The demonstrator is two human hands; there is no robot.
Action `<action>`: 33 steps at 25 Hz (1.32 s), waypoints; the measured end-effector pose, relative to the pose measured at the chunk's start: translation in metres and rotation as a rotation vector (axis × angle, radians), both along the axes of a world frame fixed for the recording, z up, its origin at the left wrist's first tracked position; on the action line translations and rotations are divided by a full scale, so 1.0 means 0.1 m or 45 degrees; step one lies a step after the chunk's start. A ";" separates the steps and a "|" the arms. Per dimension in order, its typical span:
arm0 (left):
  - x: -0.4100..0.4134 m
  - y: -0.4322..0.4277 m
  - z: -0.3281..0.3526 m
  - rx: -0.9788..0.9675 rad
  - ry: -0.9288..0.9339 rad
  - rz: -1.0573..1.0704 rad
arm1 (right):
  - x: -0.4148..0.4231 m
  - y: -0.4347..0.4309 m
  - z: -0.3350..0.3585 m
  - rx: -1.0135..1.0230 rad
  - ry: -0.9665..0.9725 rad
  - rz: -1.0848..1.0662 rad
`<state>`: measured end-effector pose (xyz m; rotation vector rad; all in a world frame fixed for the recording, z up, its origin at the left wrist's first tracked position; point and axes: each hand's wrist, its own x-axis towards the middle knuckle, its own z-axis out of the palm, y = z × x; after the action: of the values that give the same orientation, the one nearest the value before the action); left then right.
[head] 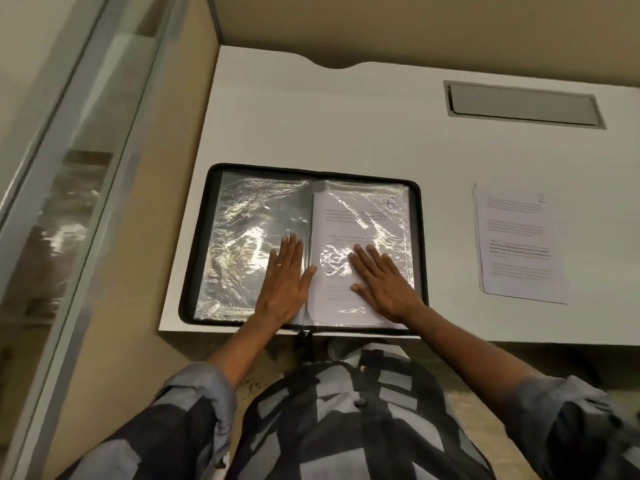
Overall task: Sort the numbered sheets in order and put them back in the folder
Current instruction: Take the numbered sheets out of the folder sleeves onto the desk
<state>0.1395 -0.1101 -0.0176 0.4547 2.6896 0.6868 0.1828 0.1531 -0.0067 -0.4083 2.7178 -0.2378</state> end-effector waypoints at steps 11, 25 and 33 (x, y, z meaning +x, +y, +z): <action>-0.96 0.94 0.15 0.041 0.262 -0.200 | -0.26 0.63 0.03 -0.017 0.133 -0.219; -1.25 0.51 0.23 -0.065 0.383 -0.342 | -0.75 0.01 -0.14 -0.140 0.160 0.460; -1.39 0.50 0.06 -0.128 0.347 -0.333 | -0.72 0.45 -0.15 -0.102 0.093 0.332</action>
<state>0.0002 -0.0601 -0.0113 0.9121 2.8210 0.4397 0.1105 0.1979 -0.0219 -0.8009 2.6944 -0.2645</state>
